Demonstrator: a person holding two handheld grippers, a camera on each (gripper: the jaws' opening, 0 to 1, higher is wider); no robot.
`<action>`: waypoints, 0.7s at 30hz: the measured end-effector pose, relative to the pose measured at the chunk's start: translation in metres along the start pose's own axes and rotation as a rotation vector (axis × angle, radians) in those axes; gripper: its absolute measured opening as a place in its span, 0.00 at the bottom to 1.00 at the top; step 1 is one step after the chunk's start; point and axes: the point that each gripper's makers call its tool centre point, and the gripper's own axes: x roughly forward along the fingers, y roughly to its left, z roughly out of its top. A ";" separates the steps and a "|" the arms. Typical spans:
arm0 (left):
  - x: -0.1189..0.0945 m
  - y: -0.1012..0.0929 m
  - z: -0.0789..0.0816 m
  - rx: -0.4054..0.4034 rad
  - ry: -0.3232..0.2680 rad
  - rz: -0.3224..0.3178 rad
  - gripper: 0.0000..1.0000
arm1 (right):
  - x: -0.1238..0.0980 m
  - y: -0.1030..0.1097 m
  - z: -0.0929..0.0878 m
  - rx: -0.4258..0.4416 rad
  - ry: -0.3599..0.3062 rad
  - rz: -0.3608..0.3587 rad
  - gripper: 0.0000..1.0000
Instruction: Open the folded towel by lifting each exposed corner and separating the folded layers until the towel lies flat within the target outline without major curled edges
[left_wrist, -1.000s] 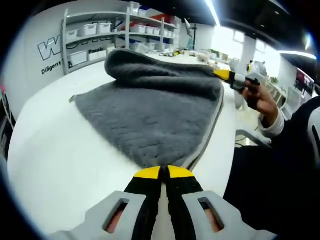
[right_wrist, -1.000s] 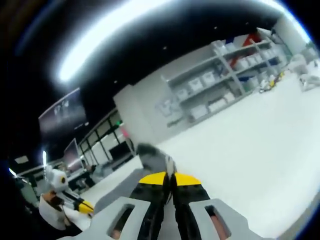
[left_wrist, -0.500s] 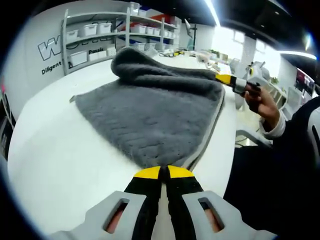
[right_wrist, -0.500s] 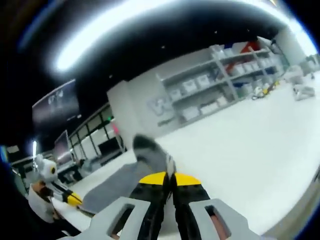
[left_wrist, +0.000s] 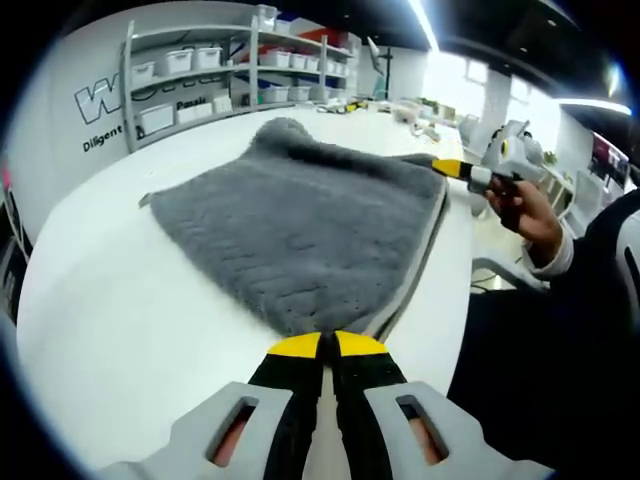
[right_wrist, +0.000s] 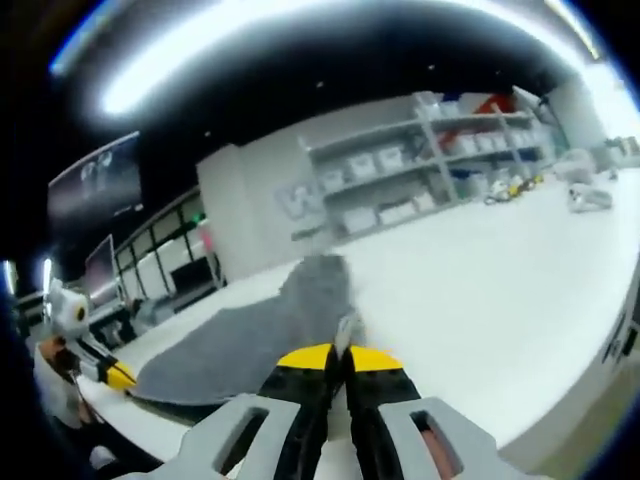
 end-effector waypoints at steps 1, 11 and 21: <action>0.000 0.000 0.000 0.000 0.000 0.000 0.03 | 0.000 -0.001 -0.001 -0.002 0.001 -0.009 0.01; 0.000 -0.002 -0.001 0.000 -0.002 0.001 0.03 | -0.004 -0.005 -0.001 -0.094 -0.022 -0.053 0.02; 0.000 -0.003 -0.001 -0.003 -0.004 0.000 0.03 | -0.011 -0.013 -0.005 -0.118 -0.024 -0.086 0.04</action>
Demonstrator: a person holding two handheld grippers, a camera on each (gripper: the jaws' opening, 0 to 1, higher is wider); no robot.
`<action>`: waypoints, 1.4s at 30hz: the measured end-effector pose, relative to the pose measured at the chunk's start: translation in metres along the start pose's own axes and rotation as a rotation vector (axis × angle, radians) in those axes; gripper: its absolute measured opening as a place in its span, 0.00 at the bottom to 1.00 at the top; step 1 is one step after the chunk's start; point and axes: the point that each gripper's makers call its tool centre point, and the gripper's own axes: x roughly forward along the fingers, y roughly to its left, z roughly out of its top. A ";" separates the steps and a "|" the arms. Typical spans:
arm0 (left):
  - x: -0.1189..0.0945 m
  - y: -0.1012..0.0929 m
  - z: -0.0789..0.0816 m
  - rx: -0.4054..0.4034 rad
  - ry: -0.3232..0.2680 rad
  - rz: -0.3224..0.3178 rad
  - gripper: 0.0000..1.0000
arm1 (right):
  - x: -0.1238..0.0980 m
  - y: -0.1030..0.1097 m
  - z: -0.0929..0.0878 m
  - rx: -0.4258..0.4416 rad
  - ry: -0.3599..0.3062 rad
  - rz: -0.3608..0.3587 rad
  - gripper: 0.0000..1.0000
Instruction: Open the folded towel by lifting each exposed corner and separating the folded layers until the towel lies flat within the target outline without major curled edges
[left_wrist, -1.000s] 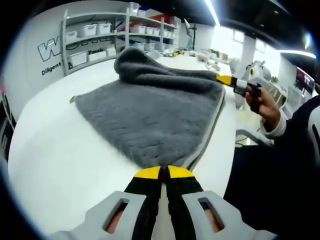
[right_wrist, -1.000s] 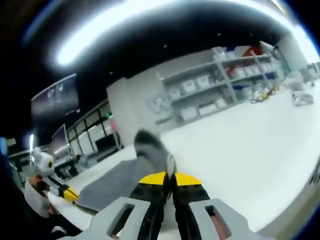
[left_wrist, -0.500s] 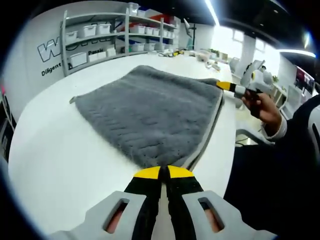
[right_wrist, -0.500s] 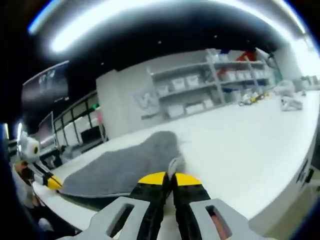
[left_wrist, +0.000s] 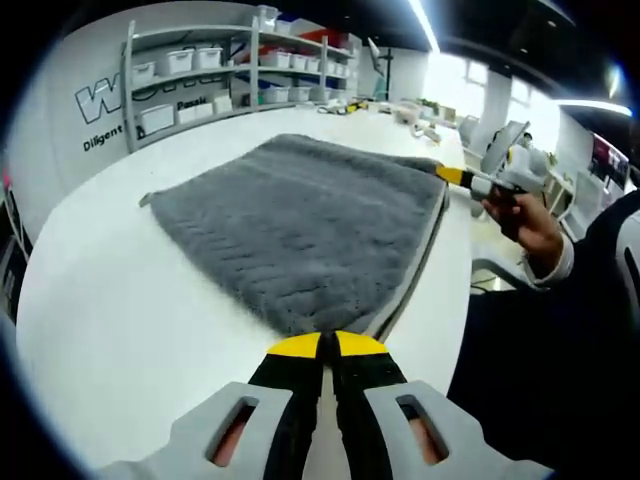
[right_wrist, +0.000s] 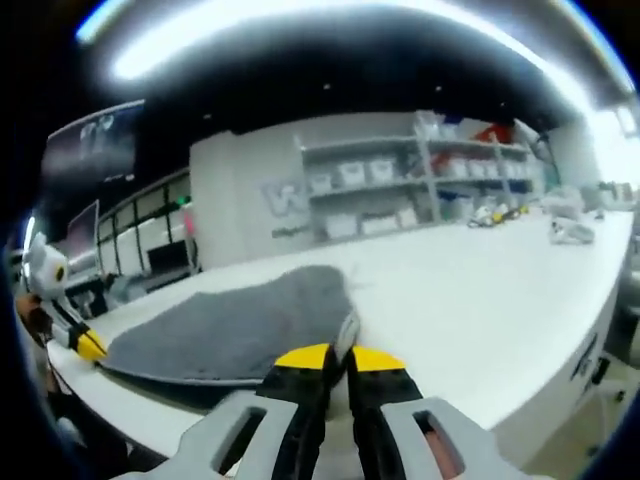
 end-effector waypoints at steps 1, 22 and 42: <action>0.000 0.000 0.000 0.000 0.000 0.000 0.03 | 0.000 -0.001 0.000 0.003 0.000 -0.001 0.05; 0.000 0.001 0.000 0.006 0.004 0.004 0.03 | 0.017 0.011 0.010 -0.314 0.056 0.102 0.16; -0.003 -0.003 -0.002 0.035 0.025 0.022 0.03 | 0.016 0.012 -0.012 -0.431 0.145 0.146 0.18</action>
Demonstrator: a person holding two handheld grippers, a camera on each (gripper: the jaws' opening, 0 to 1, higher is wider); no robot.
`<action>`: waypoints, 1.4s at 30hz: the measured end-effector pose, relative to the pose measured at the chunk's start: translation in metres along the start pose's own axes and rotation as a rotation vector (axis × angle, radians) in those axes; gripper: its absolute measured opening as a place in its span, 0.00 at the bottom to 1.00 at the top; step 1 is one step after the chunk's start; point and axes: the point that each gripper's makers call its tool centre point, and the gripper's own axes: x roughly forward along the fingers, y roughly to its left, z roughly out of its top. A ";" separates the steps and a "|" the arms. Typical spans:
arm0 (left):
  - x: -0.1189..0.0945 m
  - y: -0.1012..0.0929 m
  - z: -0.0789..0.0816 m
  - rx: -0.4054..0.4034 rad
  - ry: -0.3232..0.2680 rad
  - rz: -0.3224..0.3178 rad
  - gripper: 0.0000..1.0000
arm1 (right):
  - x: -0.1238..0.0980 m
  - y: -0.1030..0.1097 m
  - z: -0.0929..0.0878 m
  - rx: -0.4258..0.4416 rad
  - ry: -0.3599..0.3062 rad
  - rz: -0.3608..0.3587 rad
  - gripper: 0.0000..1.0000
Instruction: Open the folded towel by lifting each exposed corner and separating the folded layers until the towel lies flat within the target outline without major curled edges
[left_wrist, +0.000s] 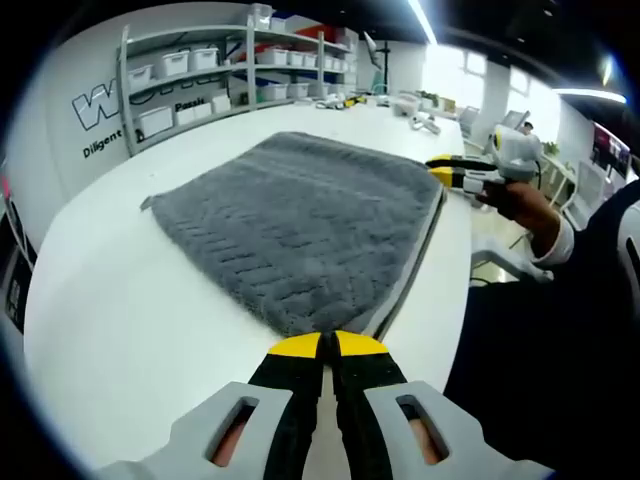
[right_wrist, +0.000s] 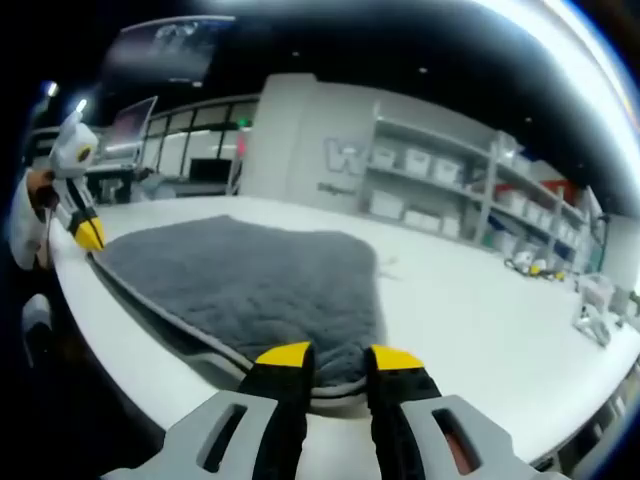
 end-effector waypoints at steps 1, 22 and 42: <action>0.000 0.000 0.000 0.001 0.001 0.002 0.03 | 0.000 -0.001 0.000 0.011 0.004 0.011 0.18; -0.006 0.004 0.020 0.056 -0.081 0.044 0.02 | -0.006 0.004 0.021 -0.081 -0.043 0.116 0.01; -0.037 0.005 0.038 0.038 -0.203 0.002 0.01 | -0.001 0.005 0.038 -0.156 -0.076 0.135 0.00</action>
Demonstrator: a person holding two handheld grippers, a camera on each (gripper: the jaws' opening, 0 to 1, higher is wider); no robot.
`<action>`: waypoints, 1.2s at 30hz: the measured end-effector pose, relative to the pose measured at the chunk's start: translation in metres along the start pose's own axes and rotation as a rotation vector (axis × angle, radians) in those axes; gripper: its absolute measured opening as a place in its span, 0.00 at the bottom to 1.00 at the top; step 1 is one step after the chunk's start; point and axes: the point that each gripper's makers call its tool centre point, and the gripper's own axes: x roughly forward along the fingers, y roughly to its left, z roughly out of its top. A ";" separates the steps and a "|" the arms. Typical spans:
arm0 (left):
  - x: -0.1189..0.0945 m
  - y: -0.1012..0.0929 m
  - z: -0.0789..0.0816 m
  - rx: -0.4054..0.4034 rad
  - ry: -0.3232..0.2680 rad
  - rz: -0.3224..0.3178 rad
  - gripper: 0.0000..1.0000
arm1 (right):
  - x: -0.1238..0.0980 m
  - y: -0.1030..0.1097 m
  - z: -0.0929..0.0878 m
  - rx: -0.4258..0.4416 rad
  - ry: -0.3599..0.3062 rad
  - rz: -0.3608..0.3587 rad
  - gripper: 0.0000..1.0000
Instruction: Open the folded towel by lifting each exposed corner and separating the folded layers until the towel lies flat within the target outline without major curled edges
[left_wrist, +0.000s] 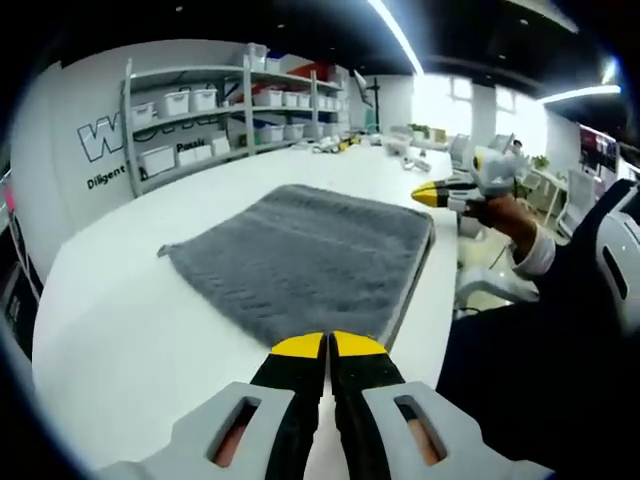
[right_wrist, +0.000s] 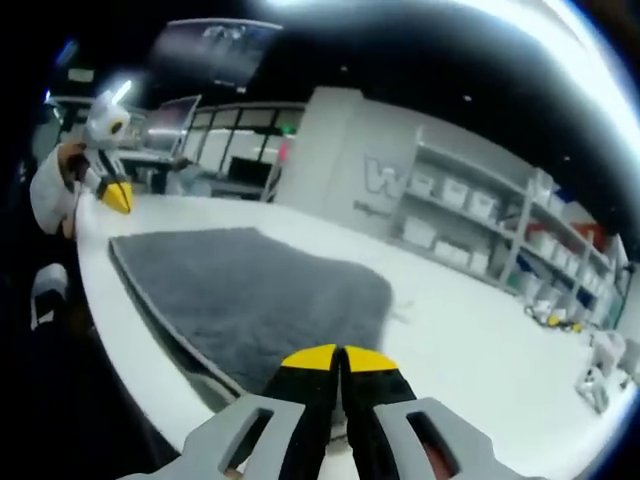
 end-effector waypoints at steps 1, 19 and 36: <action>0.001 0.000 0.001 0.001 -0.003 0.002 0.01 | 0.004 -0.003 0.001 0.004 -0.001 0.002 0.00; 0.045 -0.008 -0.028 -0.015 0.099 -0.055 0.01 | 0.025 0.008 -0.034 -0.086 0.143 0.061 0.00; 0.042 -0.008 -0.036 -0.066 0.157 -0.017 0.00 | 0.013 0.001 -0.045 -0.108 0.271 0.072 0.00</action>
